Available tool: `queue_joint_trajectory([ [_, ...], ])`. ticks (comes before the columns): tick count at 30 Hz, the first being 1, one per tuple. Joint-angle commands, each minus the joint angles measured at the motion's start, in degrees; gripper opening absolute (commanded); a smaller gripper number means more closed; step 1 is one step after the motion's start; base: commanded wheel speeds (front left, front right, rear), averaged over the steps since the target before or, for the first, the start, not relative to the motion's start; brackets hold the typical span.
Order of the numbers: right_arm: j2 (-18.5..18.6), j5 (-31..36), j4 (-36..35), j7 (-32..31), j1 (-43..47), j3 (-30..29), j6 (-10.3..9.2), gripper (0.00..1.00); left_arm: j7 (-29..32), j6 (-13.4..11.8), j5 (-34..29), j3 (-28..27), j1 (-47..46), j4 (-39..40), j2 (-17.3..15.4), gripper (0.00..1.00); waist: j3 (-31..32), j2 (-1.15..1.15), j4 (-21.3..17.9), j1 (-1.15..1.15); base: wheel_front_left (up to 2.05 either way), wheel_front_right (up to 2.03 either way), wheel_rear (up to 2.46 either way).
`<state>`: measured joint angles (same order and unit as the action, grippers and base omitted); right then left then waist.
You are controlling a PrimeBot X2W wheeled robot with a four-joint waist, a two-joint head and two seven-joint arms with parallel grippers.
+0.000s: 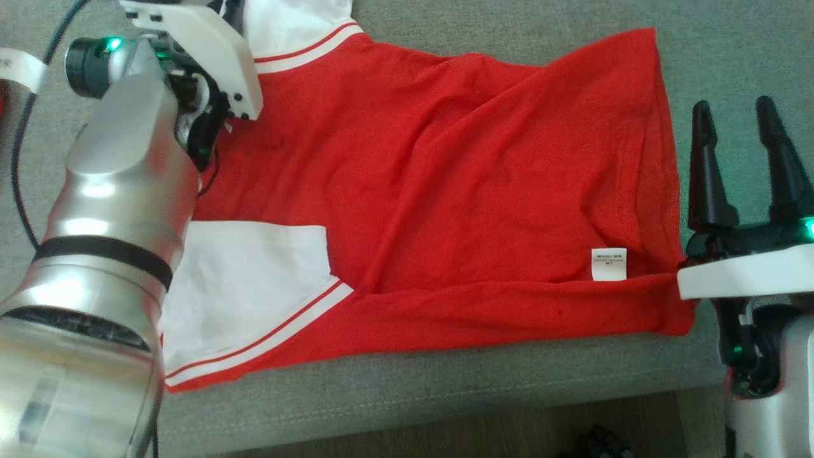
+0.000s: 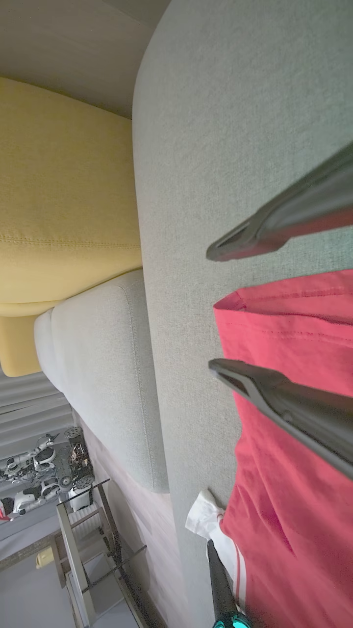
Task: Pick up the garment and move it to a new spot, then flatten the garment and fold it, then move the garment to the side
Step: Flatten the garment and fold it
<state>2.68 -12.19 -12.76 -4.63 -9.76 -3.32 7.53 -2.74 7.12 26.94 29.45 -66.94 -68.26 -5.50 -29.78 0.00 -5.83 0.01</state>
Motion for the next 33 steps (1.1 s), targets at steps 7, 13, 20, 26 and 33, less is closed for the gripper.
queue_joint_trajectory([
  [7,0.57,0.70,0.39,-1.99,-4.38,-0.85,-0.04,1.00,-6.95,0.22,-0.32,0.17,0.23,-1.18,-1.35,0.00,1.56,0.00,0.96,-0.01,0.00,0.00,0.00],
  [13,3.98,-0.98,8.27,-4.02,-15.47,-1.68,-0.04,1.00,-8.79,0.26,0.05,0.51,-1.39,-2.16,-0.88,0.00,1.81,0.00,1.98,-0.01,0.00,0.00,0.00],
  [20,7.22,-1.72,24.45,-8.16,-26.69,0.94,-0.04,1.00,-9.78,0.32,0.68,1.33,-2.11,-2.56,0.14,0.00,1.68,0.00,3.48,-0.01,0.00,0.00,0.00],
  [26,9.83,-2.42,35.74,-13.81,-28.80,6.70,-0.04,1.00,-10.38,0.35,2.29,2.45,-1.13,-2.32,1.13,0.00,2.39,0.00,4.48,-0.01,0.00,0.00,0.00],
  [33,10.99,-5.45,40.50,-18.21,-26.59,8.53,-0.04,1.00,-10.77,0.35,4.49,3.73,-0.34,-1.80,0.86,0.00,3.26,0.00,4.71,-0.01,0.00,0.00,0.00],
])
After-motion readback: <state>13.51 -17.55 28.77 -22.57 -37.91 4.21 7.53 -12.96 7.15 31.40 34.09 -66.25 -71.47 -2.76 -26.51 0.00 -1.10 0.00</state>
